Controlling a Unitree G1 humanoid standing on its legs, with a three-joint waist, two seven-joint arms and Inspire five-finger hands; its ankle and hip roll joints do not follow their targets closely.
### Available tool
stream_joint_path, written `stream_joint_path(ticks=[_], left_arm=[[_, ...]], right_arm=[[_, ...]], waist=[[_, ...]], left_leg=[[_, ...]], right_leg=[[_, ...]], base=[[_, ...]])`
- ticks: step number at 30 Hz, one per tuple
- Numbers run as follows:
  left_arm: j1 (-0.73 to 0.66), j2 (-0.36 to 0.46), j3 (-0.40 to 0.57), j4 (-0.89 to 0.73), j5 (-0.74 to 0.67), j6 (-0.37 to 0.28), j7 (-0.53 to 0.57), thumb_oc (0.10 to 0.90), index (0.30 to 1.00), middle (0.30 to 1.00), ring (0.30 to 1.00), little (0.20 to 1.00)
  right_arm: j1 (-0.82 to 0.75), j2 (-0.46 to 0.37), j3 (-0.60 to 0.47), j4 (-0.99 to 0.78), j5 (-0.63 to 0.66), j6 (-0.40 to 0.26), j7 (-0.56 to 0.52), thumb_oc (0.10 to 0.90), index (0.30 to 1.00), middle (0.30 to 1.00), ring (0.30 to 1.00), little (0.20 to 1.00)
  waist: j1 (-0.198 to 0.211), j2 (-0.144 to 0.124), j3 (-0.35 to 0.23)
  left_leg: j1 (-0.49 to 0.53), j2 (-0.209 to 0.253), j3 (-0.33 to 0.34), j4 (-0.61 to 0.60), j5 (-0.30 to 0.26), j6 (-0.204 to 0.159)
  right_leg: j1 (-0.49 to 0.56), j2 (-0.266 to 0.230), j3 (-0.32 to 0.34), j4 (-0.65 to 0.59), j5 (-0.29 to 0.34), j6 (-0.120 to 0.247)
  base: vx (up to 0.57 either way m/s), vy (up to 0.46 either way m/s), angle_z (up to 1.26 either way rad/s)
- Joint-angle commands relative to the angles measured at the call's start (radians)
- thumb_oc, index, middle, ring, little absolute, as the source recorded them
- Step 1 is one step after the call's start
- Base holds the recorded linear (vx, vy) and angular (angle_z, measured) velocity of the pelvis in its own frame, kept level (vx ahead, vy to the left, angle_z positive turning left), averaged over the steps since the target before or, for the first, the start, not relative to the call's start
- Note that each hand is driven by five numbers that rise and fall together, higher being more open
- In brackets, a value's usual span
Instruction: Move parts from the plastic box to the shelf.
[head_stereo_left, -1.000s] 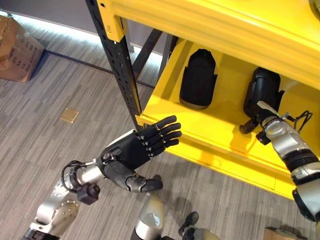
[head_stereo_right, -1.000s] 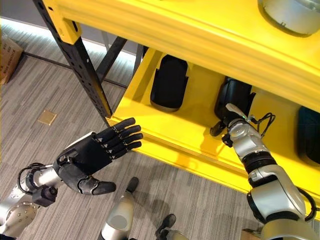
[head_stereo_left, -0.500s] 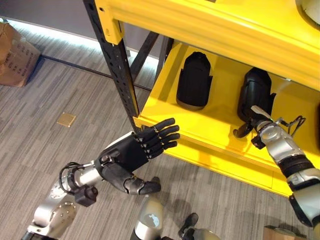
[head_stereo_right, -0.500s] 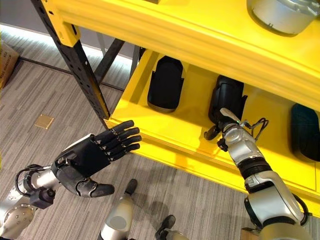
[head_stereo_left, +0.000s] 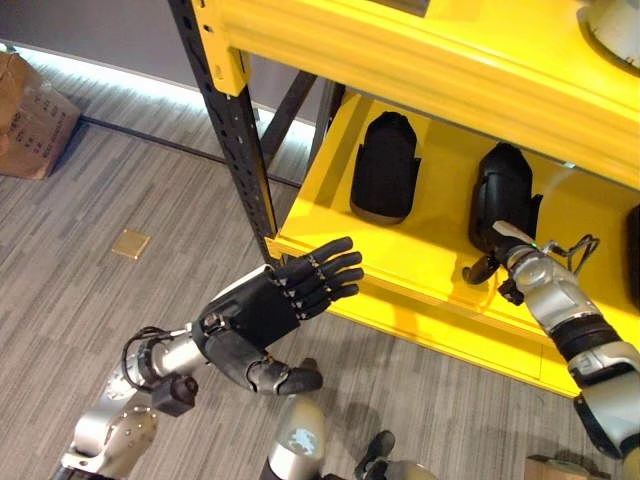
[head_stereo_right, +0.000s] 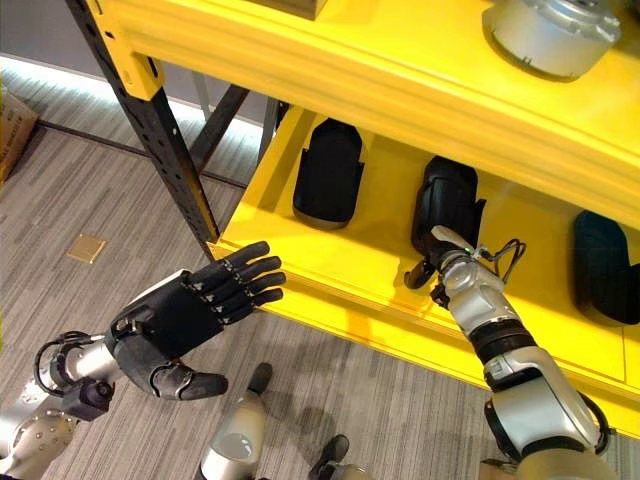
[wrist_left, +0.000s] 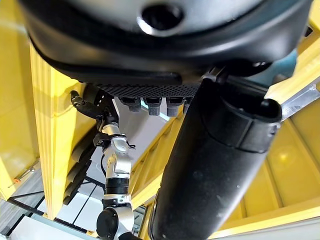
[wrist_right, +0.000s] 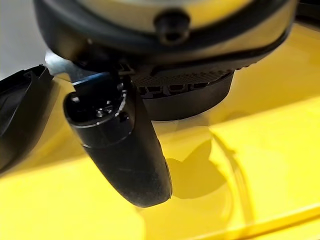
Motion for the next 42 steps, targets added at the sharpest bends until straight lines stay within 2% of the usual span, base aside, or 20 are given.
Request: stream_joint_path(ticks=[1,12,17,19,22,26,29,32,35,37,42], left_arm=[[0.030,-0.047,0.056,-0.103,-0.017,-0.060,-0.048,0.900,1.000,1.000,1.000,1.000],[0.036,-0.057,0.053,-0.103,-0.005,-0.069,-0.056,0.900,1.000,1.000,1.000,1.000],[0.028,-0.061,0.040,-0.097,-0.022,-0.055,-0.057,0.900,1.000,1.000,1.000,1.000],[0.023,-0.063,0.038,-0.092,-0.021,-0.062,-0.051,0.900,1.000,1.000,1.000,1.000],[0.022,-0.068,0.035,-0.093,-0.020,-0.070,-0.046,0.900,1.000,1.000,1.000,1.000],[0.023,-0.065,0.027,-0.083,-0.032,-0.089,-0.046,0.900,1.000,1.000,1.000,1.000],[0.023,-0.064,0.020,-0.077,-0.057,-0.091,-0.053,0.900,1.000,1.000,1.000,1.000],[0.026,-0.065,0.017,-0.073,-0.076,-0.098,-0.062,0.900,1.000,1.000,1.000,1.000],[0.027,-0.060,0.010,-0.073,-0.088,-0.107,-0.064,0.900,1.000,1.000,1.000,1.000],[0.029,-0.049,0.002,-0.073,-0.112,-0.117,-0.063,0.900,1.000,1.000,1.000,1.000],[0.057,-0.030,-0.004,-0.085,-0.155,-0.153,-0.062,0.900,1.000,1.000,1.000,1.000]], right_arm=[[0.064,0.020,0.065,0.003,0.019,0.038,0.101,0.900,1.000,1.000,1.000,1.000],[0.115,0.048,0.049,-0.094,-0.026,0.081,0.107,0.900,1.000,1.000,1.000,1.000],[0.100,0.057,0.042,-0.075,-0.004,0.062,0.007,0.900,1.000,1.000,1.000,1.000],[0.093,0.059,0.037,-0.066,-0.018,0.053,0.003,0.900,1.000,1.000,1.000,1.000],[0.097,0.053,0.024,-0.079,-0.018,0.020,-0.091,0.900,1.000,1.000,1.000,1.000],[0.072,0.051,-0.016,-0.071,-0.050,-0.053,-0.311,0.900,1.000,1.000,1.000,1.000],[0.058,0.046,-0.039,-0.053,-0.051,-0.103,-0.395,0.900,1.000,1.000,1.000,1.000],[0.050,0.038,-0.070,-0.043,-0.116,-0.163,-0.524,0.900,1.000,1.000,1.000,1.000],[0.041,0.022,-0.085,-0.017,-0.163,-0.214,-0.609,0.900,1.000,1.000,1.000,1.000],[0.037,0.007,-0.091,-0.008,-0.212,-0.270,-0.689,0.900,1.000,1.000,1.000,1.000],[0.074,-0.022,-0.092,-0.084,-0.287,-0.360,-0.749,0.900,1.000,1.000,1.000,1.000]], waist=[[-0.024,-0.001,-0.043],[-0.039,0.002,-0.066],[-0.044,0.009,-0.072],[-0.045,0.010,-0.073],[-0.048,0.015,-0.074],[-0.052,0.030,-0.080],[-0.052,0.043,-0.083],[-0.053,0.062,-0.087],[-0.054,0.076,-0.091],[-0.055,0.090,-0.096],[-0.069,0.114,-0.104]], left_leg=[[-0.017,-0.034,0.001,0.001,-0.072,0.046],[-0.005,-0.031,0.014,0.007,-0.075,0.044],[-0.003,-0.031,0.019,0.007,-0.077,0.044],[-0.004,-0.031,0.020,0.009,-0.077,0.044],[-0.004,-0.031,0.019,0.009,-0.078,0.045],[-0.004,-0.030,0.022,0.006,-0.077,0.046],[-0.007,-0.033,0.020,0.007,-0.077,0.047],[-0.009,-0.038,0.017,0.007,-0.078,0.050],[-0.011,-0.042,0.016,0.010,-0.081,0.051],[-0.013,-0.046,0.016,0.014,-0.084,0.053],[-0.009,-0.051,0.018,0.020,-0.089,0.056]], right_leg=[[-0.044,0.044,-0.036,0.084,-0.030,-0.038],[-0.033,0.040,-0.025,0.077,-0.028,-0.033],[-0.031,0.038,-0.020,0.069,-0.025,-0.032],[-0.033,0.038,-0.019,0.070,-0.025,-0.032],[-0.036,0.037,-0.016,0.072,-0.025,-0.032],[-0.040,0.037,-0.010,0.073,-0.027,-0.033],[-0.045,0.035,-0.008,0.077,-0.029,-0.034],[-0.050,0.031,-0.006,0.078,-0.032,-0.036],[-0.056,0.026,-0.005,0.080,-0.034,-0.037],[-0.060,0.022,-0.006,0.085,-0.038,-0.038],[-0.066,0.012,-0.002,0.094,-0.044,-0.037]], base=[[0.00,0.000,0.00],[0.00,0.001,-0.02],[-0.02,0.019,-0.07],[-0.01,0.007,-0.02],[0.00,0.000,0.00],[-0.01,0.035,-0.04],[-0.01,0.051,-0.01],[-0.01,0.059,-0.01],[-0.02,0.062,-0.03],[0.00,0.081,-0.02],[0.01,0.074,0.00]])
